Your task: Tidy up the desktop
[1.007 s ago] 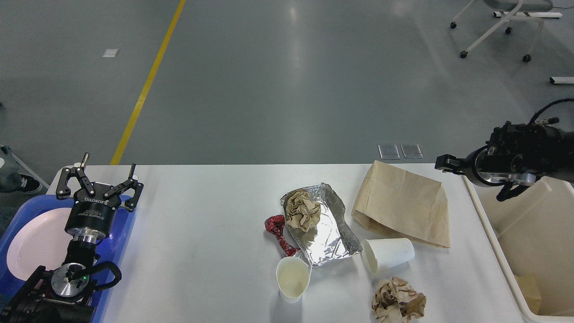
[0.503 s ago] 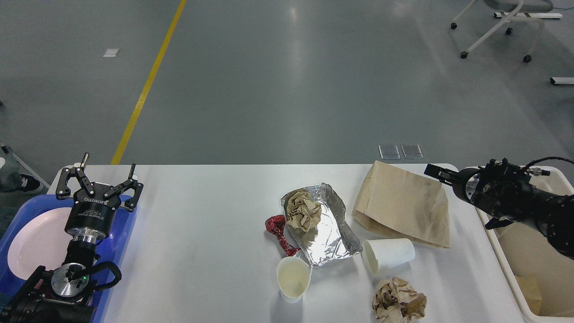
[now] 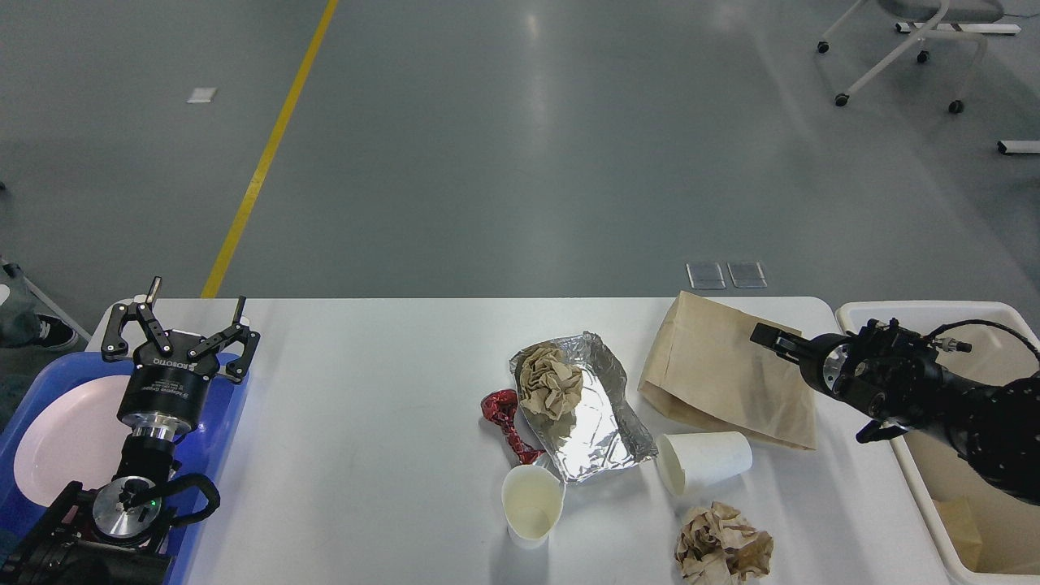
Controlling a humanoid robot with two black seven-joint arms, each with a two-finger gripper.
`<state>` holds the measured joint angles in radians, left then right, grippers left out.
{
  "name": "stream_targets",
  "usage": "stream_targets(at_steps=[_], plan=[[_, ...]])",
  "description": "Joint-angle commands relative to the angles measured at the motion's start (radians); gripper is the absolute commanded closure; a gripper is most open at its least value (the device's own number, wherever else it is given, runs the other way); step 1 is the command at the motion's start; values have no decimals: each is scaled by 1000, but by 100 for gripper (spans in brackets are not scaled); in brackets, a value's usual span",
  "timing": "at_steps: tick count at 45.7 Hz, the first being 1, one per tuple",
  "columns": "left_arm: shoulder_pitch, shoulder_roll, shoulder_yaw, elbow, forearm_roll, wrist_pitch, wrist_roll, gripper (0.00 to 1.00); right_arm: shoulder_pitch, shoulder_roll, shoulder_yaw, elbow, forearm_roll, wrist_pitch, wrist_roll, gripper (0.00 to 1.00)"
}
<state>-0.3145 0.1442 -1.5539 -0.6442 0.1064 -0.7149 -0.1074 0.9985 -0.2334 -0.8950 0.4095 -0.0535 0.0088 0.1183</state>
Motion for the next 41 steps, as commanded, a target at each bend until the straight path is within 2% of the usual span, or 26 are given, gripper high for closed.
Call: stream_targets(at_steps=[1, 31, 33, 35, 36, 37, 38, 41], plan=[[0, 0, 0, 0, -1, 0, 0, 4, -9, 2, 10, -1, 0, -3, 0, 0], [0, 0, 0, 0, 1, 0, 0, 4, -112, 68, -1, -11, -63, -64, -6, 1], [0, 0, 0, 0, 1, 0, 0, 4, -113, 68, -1, -11, -65, -64, -6, 11], [0, 0, 0, 0, -1, 0, 0, 4, -113, 66, -1, -9, -71, -64, -8, 33], [0, 0, 0, 0, -1, 0, 0, 4, -115, 66, -1, -5, -83, -64, -8, 69], [0, 0, 0, 0, 1, 0, 0, 4, -115, 65, -1, -3, -89, -56, -9, 87], [0, 0, 0, 0, -1, 0, 0, 4, -115, 62, 1, 0, -95, -55, -12, 100], [0, 0, 0, 0, -1, 0, 0, 4, -113, 59, 7, 0, -94, -55, -29, 100]])
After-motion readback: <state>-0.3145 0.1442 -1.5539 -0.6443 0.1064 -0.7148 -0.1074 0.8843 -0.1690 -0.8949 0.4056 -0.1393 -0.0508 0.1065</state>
